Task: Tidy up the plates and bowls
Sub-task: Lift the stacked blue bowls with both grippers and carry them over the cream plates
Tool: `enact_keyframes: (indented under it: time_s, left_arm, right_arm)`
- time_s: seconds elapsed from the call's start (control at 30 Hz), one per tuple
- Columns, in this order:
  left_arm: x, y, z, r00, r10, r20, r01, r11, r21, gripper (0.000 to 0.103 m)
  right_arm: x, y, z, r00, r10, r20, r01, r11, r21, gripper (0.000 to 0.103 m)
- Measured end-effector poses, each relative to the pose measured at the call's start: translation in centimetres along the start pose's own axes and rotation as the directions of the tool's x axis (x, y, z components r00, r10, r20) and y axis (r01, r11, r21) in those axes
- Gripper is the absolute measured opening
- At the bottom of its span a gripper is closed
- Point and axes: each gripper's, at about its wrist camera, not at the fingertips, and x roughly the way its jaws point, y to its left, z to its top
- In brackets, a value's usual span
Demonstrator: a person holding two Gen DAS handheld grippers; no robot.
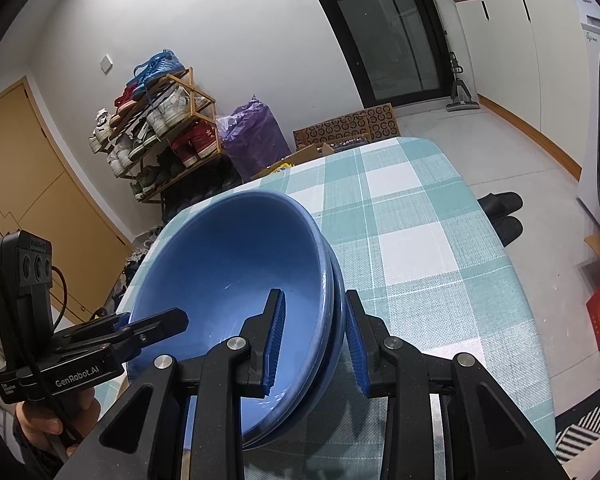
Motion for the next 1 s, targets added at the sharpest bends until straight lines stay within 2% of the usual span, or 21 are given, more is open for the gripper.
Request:
enact_keyframes:
  time_s: [0.53,1.0]
  left_arm:
    - [-3.6,-1.0,-0.7,0.999,0.010,0.049,-0.010,1.000,0.009,0.034]
    - [-7.2,-0.2,-1.8,0.996,0.031,0.089,-0.030,0.999,-0.014,0.034]
  right_arm:
    - [-3.9,2.0,-0.5,0.999,0.014,0.044,-0.013,1.000,-0.024,0.031]
    - [-6.2,5.6,-1.5,0.999,0.028,0.036,-0.025,0.997,-0.066,0.031]
